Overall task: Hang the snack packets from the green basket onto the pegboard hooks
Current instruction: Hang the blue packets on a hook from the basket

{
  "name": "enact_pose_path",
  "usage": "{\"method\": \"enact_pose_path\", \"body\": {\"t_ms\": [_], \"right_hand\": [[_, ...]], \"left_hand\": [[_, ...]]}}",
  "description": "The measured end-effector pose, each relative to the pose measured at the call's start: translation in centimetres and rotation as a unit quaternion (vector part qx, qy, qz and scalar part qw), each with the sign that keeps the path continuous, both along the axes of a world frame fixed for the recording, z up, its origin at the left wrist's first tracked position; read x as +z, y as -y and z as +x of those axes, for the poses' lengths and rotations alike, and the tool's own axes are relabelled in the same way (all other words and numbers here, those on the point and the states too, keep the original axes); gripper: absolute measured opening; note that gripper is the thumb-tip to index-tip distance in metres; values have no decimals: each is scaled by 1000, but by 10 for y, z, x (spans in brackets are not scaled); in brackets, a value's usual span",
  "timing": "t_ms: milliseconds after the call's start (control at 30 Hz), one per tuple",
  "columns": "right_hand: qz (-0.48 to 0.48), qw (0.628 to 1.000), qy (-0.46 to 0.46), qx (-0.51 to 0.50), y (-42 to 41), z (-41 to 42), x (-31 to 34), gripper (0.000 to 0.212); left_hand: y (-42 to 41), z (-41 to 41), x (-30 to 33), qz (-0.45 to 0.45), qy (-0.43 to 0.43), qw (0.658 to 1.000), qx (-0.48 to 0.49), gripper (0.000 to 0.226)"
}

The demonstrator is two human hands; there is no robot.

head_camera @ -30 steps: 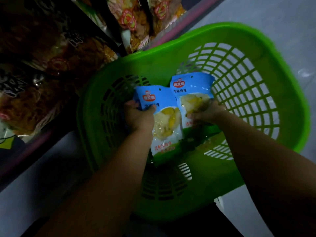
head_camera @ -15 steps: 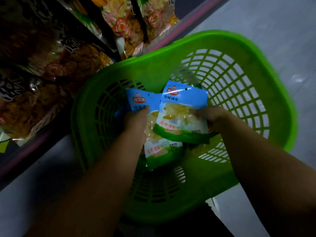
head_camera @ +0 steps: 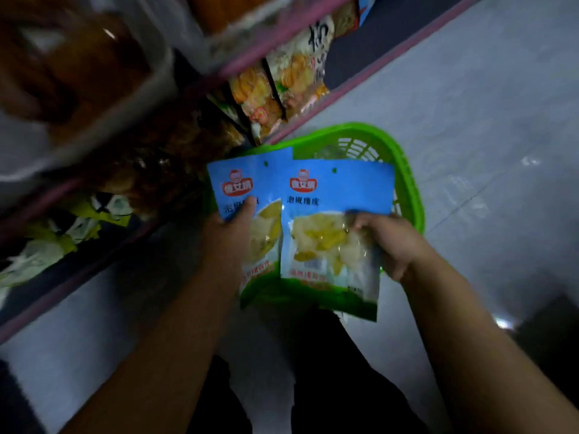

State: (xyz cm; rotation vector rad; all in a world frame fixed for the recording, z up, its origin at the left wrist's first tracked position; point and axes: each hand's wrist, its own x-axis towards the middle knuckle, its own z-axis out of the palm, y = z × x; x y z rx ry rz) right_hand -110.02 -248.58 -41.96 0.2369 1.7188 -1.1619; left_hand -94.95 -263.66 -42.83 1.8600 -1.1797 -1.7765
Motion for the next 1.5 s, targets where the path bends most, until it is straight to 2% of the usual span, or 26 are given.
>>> {"method": "enact_pose_path", "body": {"t_ms": [33,133,167,233,300,433,500,600,667,833,933,1033,1100,1267,1367,1500], "right_hand": [[-23,999,18,-22,-3,10,35,19],[-82,994,57,-34,-5,42,142,42],[-92,995,45,-23,-2,52,177,39],[-98,995,9,-1,6,66,237,13],[-101,993,-35,47,23,79,290,13],[-143,973,-106,148,72,101,380,13],[-196,945,-155,210,101,121,423,11],[-274,895,-204,288,141,165,484,10],[-319,856,-235,333,164,201,526,14],[-461,757,-287,363,204,302,626,3],[-509,731,-287,352,222,350,663,22],[-547,717,-298,314,235,383,680,23],[-560,720,-306,274,241,393,688,30],[-584,691,-366,220,255,389,719,26],[-583,680,-403,186,270,374,740,29],[-588,650,-443,187,290,362,774,34]], "left_hand": [[-1,6,34,-2,4,1000,15,13],[-2,35,139,-11,-21,999,48,11],[-1,44,174,-15,-35,998,54,8],[2,64,241,-40,-64,995,61,7],[9,82,306,-79,-92,990,75,16],[28,130,417,-155,-138,972,113,13],[33,165,467,-189,-155,960,138,6],[38,223,532,-259,-175,932,184,29],[46,264,568,-308,-191,909,205,8],[64,359,647,-412,-212,859,218,19],[77,405,680,-412,-283,844,196,14],[93,434,700,-434,-311,834,141,23],[104,444,721,-465,-322,818,108,29],[139,446,786,-577,-293,761,35,19],[160,430,820,-616,-259,744,-3,23],[183,411,854,-646,-245,723,6,17]]}}
